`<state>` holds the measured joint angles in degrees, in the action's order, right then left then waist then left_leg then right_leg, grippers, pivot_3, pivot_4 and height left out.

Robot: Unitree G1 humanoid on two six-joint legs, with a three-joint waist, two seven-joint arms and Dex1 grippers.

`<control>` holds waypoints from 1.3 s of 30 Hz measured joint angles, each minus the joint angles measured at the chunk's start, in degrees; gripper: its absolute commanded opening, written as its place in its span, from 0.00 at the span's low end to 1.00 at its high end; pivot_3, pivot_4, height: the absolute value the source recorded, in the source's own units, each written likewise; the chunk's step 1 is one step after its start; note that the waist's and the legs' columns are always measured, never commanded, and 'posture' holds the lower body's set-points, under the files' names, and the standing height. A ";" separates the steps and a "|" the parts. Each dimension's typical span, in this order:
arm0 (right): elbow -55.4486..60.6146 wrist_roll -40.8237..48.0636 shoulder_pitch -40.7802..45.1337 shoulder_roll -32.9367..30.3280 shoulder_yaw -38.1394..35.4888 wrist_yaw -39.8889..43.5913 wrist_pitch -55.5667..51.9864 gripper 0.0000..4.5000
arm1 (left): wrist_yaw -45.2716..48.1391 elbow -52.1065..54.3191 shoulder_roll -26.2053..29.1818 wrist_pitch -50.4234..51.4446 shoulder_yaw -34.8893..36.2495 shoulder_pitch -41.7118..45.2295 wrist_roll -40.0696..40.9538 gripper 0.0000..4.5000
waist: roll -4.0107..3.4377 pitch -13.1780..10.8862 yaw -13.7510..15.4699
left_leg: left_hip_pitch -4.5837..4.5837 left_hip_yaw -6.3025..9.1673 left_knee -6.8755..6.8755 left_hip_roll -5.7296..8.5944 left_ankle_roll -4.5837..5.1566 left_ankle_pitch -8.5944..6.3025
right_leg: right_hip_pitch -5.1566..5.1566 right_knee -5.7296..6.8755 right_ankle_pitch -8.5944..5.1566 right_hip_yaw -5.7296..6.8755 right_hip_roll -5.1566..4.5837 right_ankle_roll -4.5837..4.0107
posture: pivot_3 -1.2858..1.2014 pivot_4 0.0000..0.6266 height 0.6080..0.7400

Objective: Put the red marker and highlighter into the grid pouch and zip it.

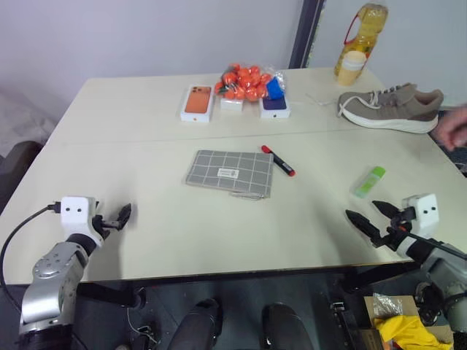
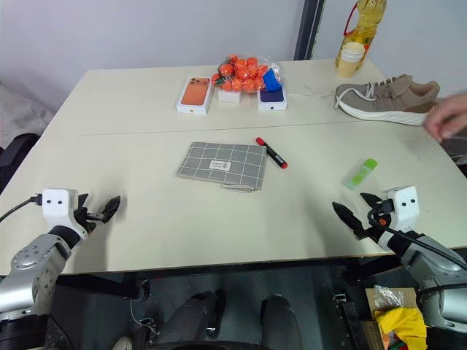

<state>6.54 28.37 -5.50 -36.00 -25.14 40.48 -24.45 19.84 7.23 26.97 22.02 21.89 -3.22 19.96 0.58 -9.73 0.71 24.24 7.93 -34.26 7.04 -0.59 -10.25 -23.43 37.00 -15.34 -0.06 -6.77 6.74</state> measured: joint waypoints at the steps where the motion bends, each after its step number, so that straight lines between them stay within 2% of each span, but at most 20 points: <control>1: -0.23 0.00 0.15 0.00 0.06 0.07 0.00 0.99 | -0.08 0.41 -0.15 0.00 0.00 -0.26 0.09 1.00 | 0.00 0.00 0.00 | 0.00 0.00 0.00 0.00 0.00 0.00 | 0.00 0.00 0.00 0.00 0.00 0.00 | 0.52 0.24 1.00; 16: -0.92 0.06 1.93 0.93 1.46 0.18 -0.03 0.99 | -1.85 -0.53 -1.46 -0.09 -0.50 3.52 0.15 1.00 | 0.00 0.00 0.03 | 0.00 0.01 0.00 0.00 0.00 0.00 | 0.00 0.01 0.00 0.02 0.02 0.00 | 0.52 0.24 1.00; 25: 2.94 0.01 9.90 4.76 9.24 -1.92 -0.38 0.99 | -1.16 -1.43 -3.66 -2.36 -4.53 5.87 -1.71 1.00 | 0.01 0.00 0.00 | 0.01 0.00 0.00 0.00 0.01 0.01 | -0.01 0.00 0.05 0.01 0.02 0.09 | 0.52 0.24 1.00; 28: 3.53 -1.28 13.62 7.21 13.07 -4.06 -0.38 0.81 | -0.59 -1.86 -3.94 -2.64 -5.87 6.14 -2.15 1.00 | 0.01 0.00 -0.05 | 0.01 0.00 0.00 0.00 0.01 0.01 | -0.02 0.01 0.04 0.01 0.03 0.06 | 0.52 0.24 1.00; 30: 3.30 -3.76 16.44 9.12 16.67 -6.36 -0.49 0.59 | -0.05 -2.50 -3.95 -2.91 -7.03 6.55 -2.72 1.00 | 0.00 0.00 -0.06 | 0.01 0.00 0.00 0.00 0.00 0.00 | -0.03 0.02 0.01 0.01 0.04 0.01 | 0.52 0.24 1.00; 31: 2.80 -5.60 18.26 10.06 18.96 -7.78 -0.67 0.44 | 0.16 -2.87 -3.95 -3.02 -7.50 6.84 -3.09 1.00 | 0.00 0.00 -0.06 | 0.01 0.00 0.00 0.00 0.01 0.01 | -0.04 0.02 0.03 0.01 0.05 0.05 | 0.52 0.24 1.00; 34: 0.27 -9.41 22.88 12.49 22.71 -11.35 -1.55 0.09 | 0.69 -3.50 -3.73 -3.92 -7.76 7.63 -3.48 1.00 | 0.00 0.00 -0.07 | 0.01 0.00 -0.01 0.01 0.01 0.01 | -0.05 0.02 0.08 0.01 0.06 0.13 | 0.52 0.24 1.00; 35: -0.70 -10.33 24.48 13.43 23.86 -12.35 -1.74 0.01 | 0.94 -3.87 -3.64 -4.07 -7.81 7.94 -3.70 1.00 | 0.00 0.00 -0.07 | 0.01 0.00 0.00 0.02 0.01 0.01 | -0.07 0.03 0.09 0.01 0.06 0.15 | 0.52 0.24 1.00; 39: -5.31 -14.78 30.58 17.52 28.91 -15.66 -2.80 0.01 | 1.46 -4.96 -3.43 -5.11 -8.04 8.31 -4.63 1.00 | 0.00 0.00 -0.18 | 0.01 0.01 0.01 0.02 0.00 0.01 | -0.09 0.05 0.10 0.01 0.10 0.15 | 0.52 0.24 1.00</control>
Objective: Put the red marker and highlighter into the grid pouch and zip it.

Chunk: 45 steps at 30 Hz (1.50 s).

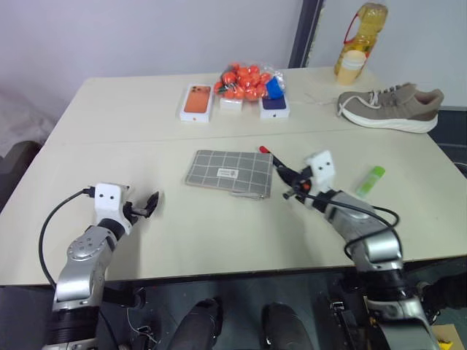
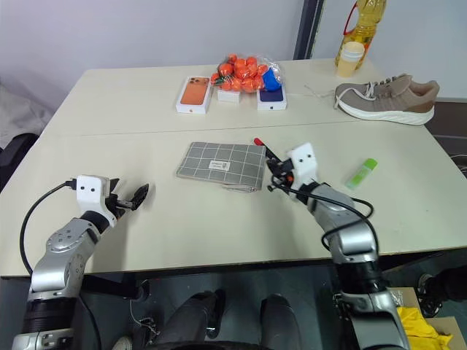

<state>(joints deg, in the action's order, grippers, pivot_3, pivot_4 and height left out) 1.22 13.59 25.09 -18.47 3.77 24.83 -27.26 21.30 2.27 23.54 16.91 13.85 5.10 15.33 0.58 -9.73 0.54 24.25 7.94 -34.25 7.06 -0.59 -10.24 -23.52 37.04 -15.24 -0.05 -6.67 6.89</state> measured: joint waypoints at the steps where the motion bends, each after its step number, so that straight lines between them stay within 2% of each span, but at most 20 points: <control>1: -1.32 -1.17 1.14 0.67 0.97 -0.63 -0.07 0.01 | 0.11 -0.08 0.01 -0.12 -0.21 0.17 -0.21 1.00 | 0.00 0.00 -0.05 | 0.00 0.00 0.00 0.00 0.00 0.00 | -0.01 0.00 0.00 0.00 0.06 0.00 | 0.52 0.24 1.00; 7: -14.53 -3.96 7.26 6.32 2.63 -4.01 -3.29 0.01 | 2.02 -4.56 2.91 -4.60 -1.86 2.18 -3.83 1.00 | 0.00 0.00 -0.03 | -0.02 0.03 0.00 0.01 -0.03 0.02 | 0.00 0.04 0.03 0.00 0.15 -0.03 | 0.52 0.24 1.00; 11: -17.73 -4.31 9.37 7.62 1.92 -4.80 -3.21 0.01 | 3.57 -10.45 5.86 -10.34 -4.27 5.89 -7.94 1.00 | 0.00 0.03 -0.30 | -0.14 0.02 0.03 0.00 -0.03 0.02 | 0.07 0.04 0.03 -0.01 0.17 -0.03 | 0.52 0.24 1.00; 18: -19.26 -4.35 9.95 9.49 0.81 -4.83 -2.59 0.01 | 8.46 -28.53 8.02 -28.85 -12.09 18.88 -15.77 1.00 | 0.02 0.06 -1.04 | -0.24 0.05 0.06 0.01 -0.08 0.06 | 0.11 0.13 0.07 -0.01 0.19 -0.04 | 0.52 0.24 1.00; 24: -19.02 -5.02 9.99 9.97 1.33 -4.66 -2.51 0.01 | 11.55 -50.28 7.64 -48.34 -20.65 31.96 -23.89 1.00 | 0.03 0.06 -1.38 | -0.23 0.06 0.09 0.02 -0.09 0.07 | 0.09 0.16 0.07 0.00 0.19 -0.03 | 0.52 0.24 1.00; 31: -17.23 -5.98 9.11 10.65 1.55 -5.16 -3.28 0.01 | 9.85 -65.91 6.65 -61.05 -24.56 40.90 -29.53 1.00 | 0.05 0.07 -1.37 | -0.23 0.08 0.08 0.04 -0.08 0.07 | 0.10 0.18 0.08 0.02 0.19 0.00 | 0.52 0.24 1.00; 34: -16.54 -6.11 8.65 10.83 1.60 -5.46 -3.46 0.00 | 9.93 -69.17 6.18 -63.75 -25.90 43.14 -31.22 0.82 | 0.05 0.08 -1.38 | -0.23 0.07 0.07 0.06 -0.08 0.08 | 0.12 0.19 0.08 0.02 0.18 0.01 | 0.52 0.24 1.00; 41: -15.69 -5.99 8.35 10.84 1.39 -5.83 -2.97 0.00 | 11.22 -71.89 5.08 -65.99 -25.97 44.34 -31.41 0.02 | 0.05 0.07 -1.60 | -0.22 0.08 0.07 0.06 -0.07 0.08 | 0.08 0.22 0.07 0.01 0.19 0.02 | 0.52 0.24 1.00; 45: -14.31 -5.93 8.36 10.69 1.22 -5.55 -1.55 0.00 | 12.53 -71.89 4.98 -65.77 -25.08 44.03 -30.10 0.01 | 0.05 0.07 -1.69 | -0.21 0.08 0.08 0.05 -0.07 0.08 | 0.06 0.22 0.07 0.02 0.19 0.03 | 0.52 0.24 1.00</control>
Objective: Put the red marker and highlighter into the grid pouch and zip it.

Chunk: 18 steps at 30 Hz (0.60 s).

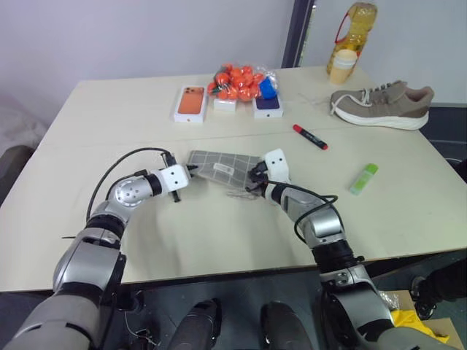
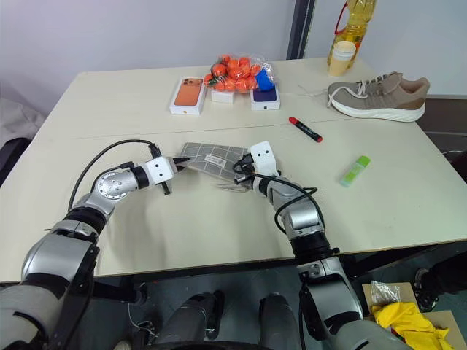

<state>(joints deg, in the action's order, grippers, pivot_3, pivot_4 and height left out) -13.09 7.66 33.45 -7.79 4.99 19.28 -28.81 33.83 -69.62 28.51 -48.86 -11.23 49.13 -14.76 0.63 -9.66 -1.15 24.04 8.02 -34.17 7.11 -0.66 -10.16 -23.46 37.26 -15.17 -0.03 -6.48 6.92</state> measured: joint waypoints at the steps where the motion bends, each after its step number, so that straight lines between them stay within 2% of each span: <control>1: 0.35 0.01 0.00 -0.11 -0.05 0.20 0.60 0.00 | 0.36 0.06 -0.21 0.46 0.87 -0.46 0.75 0.01 | 0.00 0.00 -0.01 | 0.00 0.00 0.00 0.00 0.00 0.00 | 0.00 0.00 0.00 0.00 0.00 0.00 | 0.52 0.24 1.00; 5: 3.71 0.50 0.01 -1.39 -1.03 1.72 1.68 0.00 | 0.27 3.18 -0.76 4.64 3.76 -3.43 4.45 0.01 | 0.00 0.00 -0.04 | 0.00 0.01 0.00 -0.01 0.00 0.00 | 0.00 0.01 0.00 0.00 0.01 0.00 | 0.52 0.24 1.00; 7: 5.47 0.49 0.00 -2.68 -1.12 2.54 1.85 0.00 | -0.73 7.96 -1.45 9.49 5.84 -6.35 6.79 0.01 | 0.00 0.00 -0.05 | -0.01 0.01 0.00 -0.01 0.00 0.00 | 0.00 0.03 0.00 -0.01 0.01 0.00 | 0.52 0.24 1.00; 12: 7.39 0.47 -0.39 -4.57 -1.81 3.48 1.96 0.00 | -5.36 30.60 -3.09 28.73 10.02 -18.23 11.07 0.01 | -0.01 0.00 -0.31 | 0.00 0.00 0.00 -0.04 0.00 0.00 | -0.04 0.07 0.00 -0.06 0.02 -0.01 | 0.52 0.24 1.00; 15: 8.08 0.45 -1.26 -4.63 -1.82 3.79 1.95 0.00 | -8.28 47.47 -4.51 42.58 10.40 -26.02 11.43 0.01 | -0.02 0.00 -0.51 | 0.00 -0.01 0.01 -0.04 0.00 0.00 | -0.05 0.08 -0.01 -0.11 0.03 -0.01 | 0.52 0.24 1.00; 18: 8.53 0.36 -1.48 -4.64 -1.32 4.33 1.94 0.00 | -10.12 59.95 -5.19 52.69 10.20 -31.59 10.58 0.01 | -0.02 0.00 -0.64 | 0.00 -0.01 0.01 -0.04 -0.01 0.00 | -0.05 0.07 -0.01 -0.12 0.04 -0.02 | 0.52 0.24 1.00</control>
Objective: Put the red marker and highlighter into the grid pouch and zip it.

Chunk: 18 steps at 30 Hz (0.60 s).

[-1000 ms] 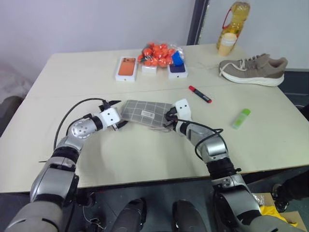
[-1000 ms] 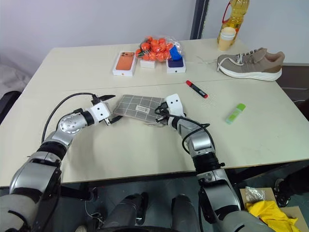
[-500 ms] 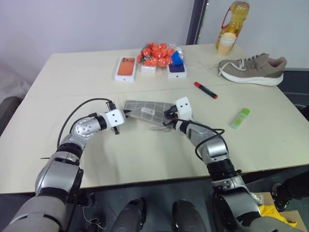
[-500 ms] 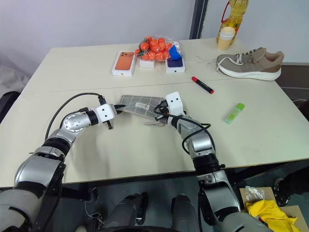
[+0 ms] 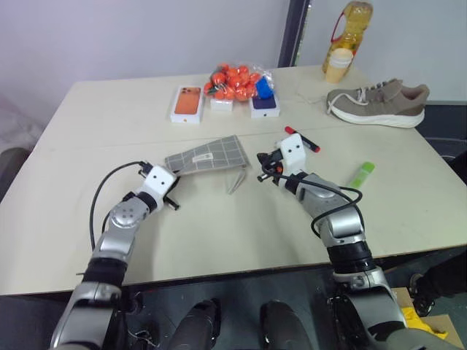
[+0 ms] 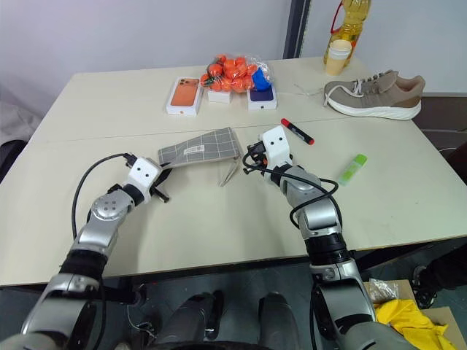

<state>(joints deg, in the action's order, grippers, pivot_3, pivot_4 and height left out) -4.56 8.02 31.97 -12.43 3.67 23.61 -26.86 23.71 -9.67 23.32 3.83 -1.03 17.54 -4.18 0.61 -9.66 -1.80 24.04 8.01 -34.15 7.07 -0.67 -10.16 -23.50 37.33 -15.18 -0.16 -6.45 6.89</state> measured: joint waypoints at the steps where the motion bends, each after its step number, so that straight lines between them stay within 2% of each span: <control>1: 0.19 -0.08 -0.09 -0.07 0.33 0.28 0.00 0.00 | -0.45 4.84 -0.21 3.48 -0.32 -2.10 -0.57 0.01 | -0.01 0.00 -0.14 | 0.00 -0.01 0.01 0.00 0.00 0.00 | 0.00 0.00 0.00 -0.01 0.00 0.00 | 0.52 0.24 1.00; 6: 0.56 -0.41 -0.52 0.13 1.94 0.96 -0.02 0.00 | -0.95 15.40 -0.57 12.20 -2.18 -5.95 -2.26 0.01 | -0.01 0.00 -0.09 | -0.01 0.00 0.00 0.00 -0.01 0.00 | 0.02 -0.01 -0.01 0.00 0.01 -0.01 | 0.52 0.24 1.00; 11: 0.64 -1.19 -1.64 -0.25 3.50 1.69 0.10 0.00 | -0.29 21.65 -0.18 17.43 -3.32 -8.65 -3.09 0.01 | -0.01 -0.01 0.19 | 0.00 -0.01 0.01 0.00 -0.01 0.00 | 0.01 -0.04 -0.01 -0.01 0.00 -0.02 | 0.52 0.24 1.00; 18: 5.99 -4.13 -4.22 -7.95 6.12 7.12 6.40 0.00 | -0.14 26.15 -0.28 22.29 -4.94 -10.15 -3.12 0.01 | -0.02 -0.02 1.09 | 0.00 -0.03 0.00 0.00 -0.01 -0.01 | 0.06 -0.12 -0.01 0.01 -0.02 -0.01 | 0.52 0.24 1.00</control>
<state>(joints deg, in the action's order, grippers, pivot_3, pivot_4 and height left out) 1.43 3.89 27.75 -20.37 9.79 30.73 -20.46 23.57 16.47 23.04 26.12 -5.97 7.39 -7.30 0.58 -9.69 -0.71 24.04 7.98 -34.15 7.06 -0.68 -10.17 -23.44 37.22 -15.19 -0.15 -6.47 6.89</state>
